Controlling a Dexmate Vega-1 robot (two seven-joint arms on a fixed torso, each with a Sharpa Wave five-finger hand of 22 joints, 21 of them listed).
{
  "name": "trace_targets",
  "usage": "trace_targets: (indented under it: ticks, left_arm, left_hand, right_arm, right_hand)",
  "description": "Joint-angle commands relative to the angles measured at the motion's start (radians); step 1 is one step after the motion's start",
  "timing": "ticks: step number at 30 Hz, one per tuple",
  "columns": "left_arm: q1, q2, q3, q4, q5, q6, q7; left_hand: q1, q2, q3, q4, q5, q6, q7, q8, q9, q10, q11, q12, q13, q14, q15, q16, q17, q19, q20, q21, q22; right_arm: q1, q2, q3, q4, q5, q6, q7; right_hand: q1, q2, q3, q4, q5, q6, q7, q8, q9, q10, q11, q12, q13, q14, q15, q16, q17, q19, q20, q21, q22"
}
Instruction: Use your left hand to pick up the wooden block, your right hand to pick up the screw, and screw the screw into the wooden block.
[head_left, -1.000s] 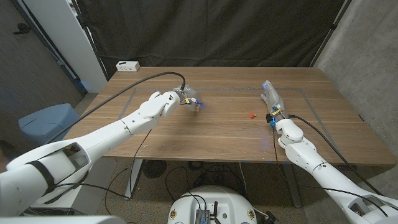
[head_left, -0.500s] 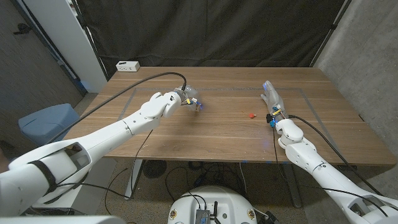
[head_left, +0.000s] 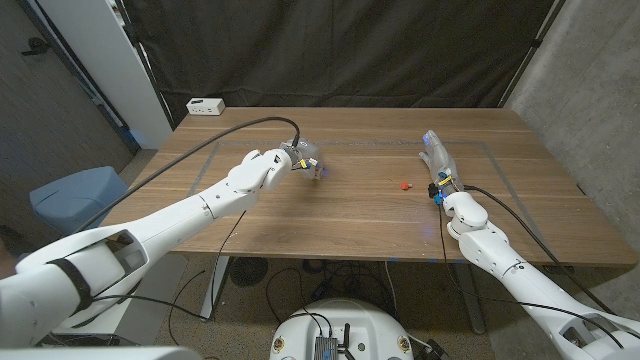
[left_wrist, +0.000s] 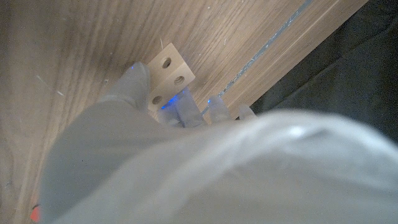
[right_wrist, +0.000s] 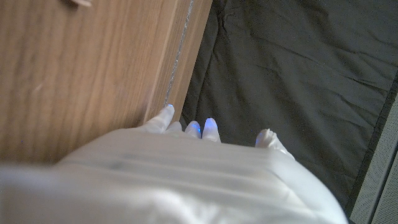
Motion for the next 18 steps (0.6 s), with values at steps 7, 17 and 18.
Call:
trace_targets:
  ticks: [7, 17, 18]
  left_arm:
    - [0.004, -0.005, 0.005, 0.01, 0.007, 0.019, 0.031]
    - [0.006, -0.007, 0.005, 0.012, 0.006, 0.027, 0.051]
    - [0.007, -0.007, 0.004, 0.012, 0.004, 0.027, 0.052]
  left_hand:
    - [0.026, 0.003, -0.02, 0.001, -0.001, 0.075, -0.003, 0.014, 0.002, 0.067, 0.0, 0.016, 0.02, 0.054, -0.092, 0.008, 0.006, 0.029, -0.008, 0.002, 0.002]
    - [0.039, 0.005, -0.035, 0.002, -0.003, 0.144, -0.005, 0.024, 0.002, 0.125, -0.001, 0.025, 0.034, 0.091, -0.105, 0.009, 0.007, 0.051, -0.016, 0.001, 0.002]
    - [0.039, 0.005, -0.036, 0.003, -0.003, 0.148, -0.005, 0.024, 0.002, 0.129, -0.001, 0.026, 0.035, 0.094, -0.105, 0.01, 0.007, 0.052, -0.016, 0.001, 0.002]
  right_arm:
    - [0.014, 0.004, -0.008, 0.015, -0.002, -0.007, 0.007]
    - [0.014, 0.005, -0.007, 0.017, -0.002, -0.005, 0.006]
    - [0.013, 0.005, -0.007, 0.016, -0.002, -0.005, 0.006]
  right_hand:
    - [-0.009, -0.002, 0.012, -0.001, -0.002, 0.005, 0.003, -0.001, 0.001, -0.002, -0.004, 0.004, 0.006, -0.005, -0.007, 0.003, 0.002, 0.005, 0.002, 0.006, 0.003]
    - [-0.011, -0.001, 0.014, -0.001, -0.002, 0.005, 0.004, -0.001, 0.001, 0.0, -0.005, 0.004, 0.006, -0.005, -0.008, 0.003, 0.002, 0.005, 0.0, 0.006, 0.003]
    - [-0.011, -0.001, 0.014, -0.001, -0.002, 0.005, 0.004, -0.001, 0.001, 0.0, -0.005, 0.004, 0.006, -0.005, -0.008, 0.003, 0.002, 0.006, 0.0, 0.007, 0.003]
